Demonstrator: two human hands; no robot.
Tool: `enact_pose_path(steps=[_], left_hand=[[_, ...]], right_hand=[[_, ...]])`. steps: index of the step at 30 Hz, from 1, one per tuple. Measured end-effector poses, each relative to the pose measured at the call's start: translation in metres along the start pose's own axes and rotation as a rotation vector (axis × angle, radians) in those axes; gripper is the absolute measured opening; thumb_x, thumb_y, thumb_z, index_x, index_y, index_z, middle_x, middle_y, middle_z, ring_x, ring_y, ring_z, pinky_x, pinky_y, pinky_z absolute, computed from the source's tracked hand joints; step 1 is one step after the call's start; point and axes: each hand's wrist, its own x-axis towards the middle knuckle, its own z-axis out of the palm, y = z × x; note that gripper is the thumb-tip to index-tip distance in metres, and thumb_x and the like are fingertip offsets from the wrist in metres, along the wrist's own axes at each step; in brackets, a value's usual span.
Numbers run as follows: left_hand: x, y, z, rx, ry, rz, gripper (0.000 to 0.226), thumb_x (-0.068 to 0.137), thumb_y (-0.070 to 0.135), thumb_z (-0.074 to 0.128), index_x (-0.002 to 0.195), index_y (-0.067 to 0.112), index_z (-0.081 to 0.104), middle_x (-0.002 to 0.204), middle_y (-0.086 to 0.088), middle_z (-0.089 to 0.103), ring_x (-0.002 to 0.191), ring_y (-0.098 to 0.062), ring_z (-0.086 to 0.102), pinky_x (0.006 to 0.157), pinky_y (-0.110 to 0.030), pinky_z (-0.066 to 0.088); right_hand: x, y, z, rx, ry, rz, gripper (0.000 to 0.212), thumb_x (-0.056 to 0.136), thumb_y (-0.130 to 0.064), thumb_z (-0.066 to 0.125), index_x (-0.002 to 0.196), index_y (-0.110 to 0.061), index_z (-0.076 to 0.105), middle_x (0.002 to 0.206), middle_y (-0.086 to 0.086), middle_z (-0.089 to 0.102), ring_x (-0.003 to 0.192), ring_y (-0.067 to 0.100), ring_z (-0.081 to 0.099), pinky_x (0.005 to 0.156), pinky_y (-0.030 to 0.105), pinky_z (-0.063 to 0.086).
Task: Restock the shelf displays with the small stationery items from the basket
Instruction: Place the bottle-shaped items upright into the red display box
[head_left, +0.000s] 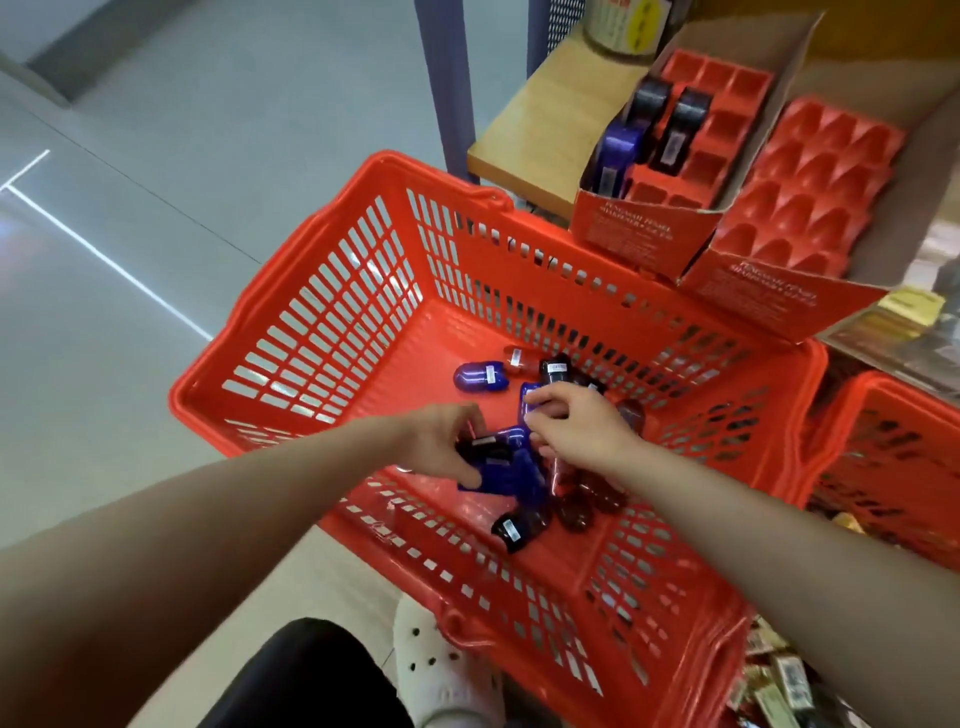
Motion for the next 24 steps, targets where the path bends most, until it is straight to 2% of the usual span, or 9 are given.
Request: enact_pose_path(steps=[2,4,6,7,10,13,15,19,24], left_hand=[[-0.025,0.011,-0.020,-0.172,0.083,0.077,0.042,0.078,0.012,0.078,0.109,0.017,0.050,0.093,0.000,0.063,0.077,-0.014,0.062,0.058,-0.018,0.047],[-0.051,0.027,-0.035,-0.354,0.152,0.185,0.040,0.079,0.002,0.077,0.110,0.010,0.054,0.093,-0.012,0.068,0.084,-0.026,0.066,0.071,-0.031,0.055],[-0.075,0.047,-0.046,-0.471,0.201,0.272,0.040,0.080,0.000,0.076,0.116,0.008,0.059,0.105,-0.017,0.071,0.100,-0.034,0.067,0.087,-0.040,0.054],[-0.087,0.056,-0.050,-0.514,0.220,0.313,0.041,0.081,0.001,0.076,0.118,0.011,0.062,0.109,-0.013,0.071,0.105,-0.030,0.067,0.091,-0.038,0.055],[-0.119,0.082,-0.056,-0.688,0.327,0.403,0.045,0.081,0.006,0.078,0.120,0.024,0.064,0.110,-0.003,0.072,0.103,-0.015,0.069,0.086,-0.027,0.057],[-0.142,0.108,-0.056,-0.869,0.514,0.440,0.041,0.080,0.004,0.078,0.112,0.025,0.064,0.102,-0.001,0.070,0.086,-0.011,0.072,0.072,-0.021,0.056],[-0.150,0.126,-0.052,-0.964,0.553,0.455,0.037,0.083,0.003,0.076,0.111,0.023,0.061,0.102,-0.006,0.068,0.084,-0.016,0.073,0.073,-0.027,0.059],[-0.161,0.155,-0.044,-1.105,0.558,0.409,0.038,0.083,0.019,0.079,0.113,0.027,0.058,0.112,-0.022,0.067,0.105,-0.030,0.069,0.097,-0.043,0.054],[-0.168,0.154,-0.042,-1.313,0.458,0.509,0.036,0.088,0.002,0.068,0.119,0.019,0.062,0.099,-0.013,0.069,0.093,-0.019,0.073,0.081,-0.028,0.059]], right_hand=[[-0.020,-0.018,-0.011,0.300,-0.163,0.038,0.020,0.095,-0.023,0.063,0.114,-0.027,0.062,0.113,0.007,0.066,0.091,0.020,0.072,0.083,0.039,0.060],[-0.044,-0.035,-0.023,0.439,-0.279,0.024,0.023,0.094,-0.029,0.065,0.116,-0.032,0.062,0.112,0.007,0.070,0.094,0.022,0.073,0.076,0.041,0.061],[-0.066,-0.051,-0.034,0.595,-0.279,-0.018,0.025,0.094,-0.028,0.064,0.118,-0.025,0.064,0.110,0.011,0.072,0.095,0.025,0.072,0.071,0.038,0.060],[-0.075,-0.060,-0.039,0.664,-0.243,-0.044,0.023,0.094,-0.027,0.063,0.116,-0.021,0.066,0.108,0.012,0.072,0.093,0.024,0.073,0.069,0.035,0.059],[-0.104,-0.084,-0.055,0.840,-0.132,-0.102,0.016,0.095,-0.022,0.062,0.105,-0.013,0.070,0.102,0.009,0.074,0.086,0.017,0.072,0.067,0.028,0.058],[-0.127,-0.103,-0.066,1.021,-0.038,-0.146,0.012,0.095,-0.012,0.062,0.102,-0.004,0.066,0.095,0.012,0.075,0.083,0.018,0.072,0.069,0.030,0.058],[-0.140,-0.115,-0.071,1.065,0.031,-0.181,0.014,0.094,-0.008,0.062,0.107,-0.004,0.064,0.098,0.014,0.073,0.087,0.021,0.072,0.074,0.033,0.060],[-0.160,-0.129,-0.074,0.988,0.123,-0.253,0.026,0.090,-0.005,0.066,0.115,-0.008,0.061,0.113,0.013,0.070,0.104,0.022,0.069,0.087,0.040,0.058],[-0.175,-0.124,-0.088,0.968,0.086,-0.301,0.021,0.095,-0.004,0.059,0.115,-0.006,0.063,0.110,0.014,0.072,0.097,0.024,0.072,0.079,0.038,0.060]])
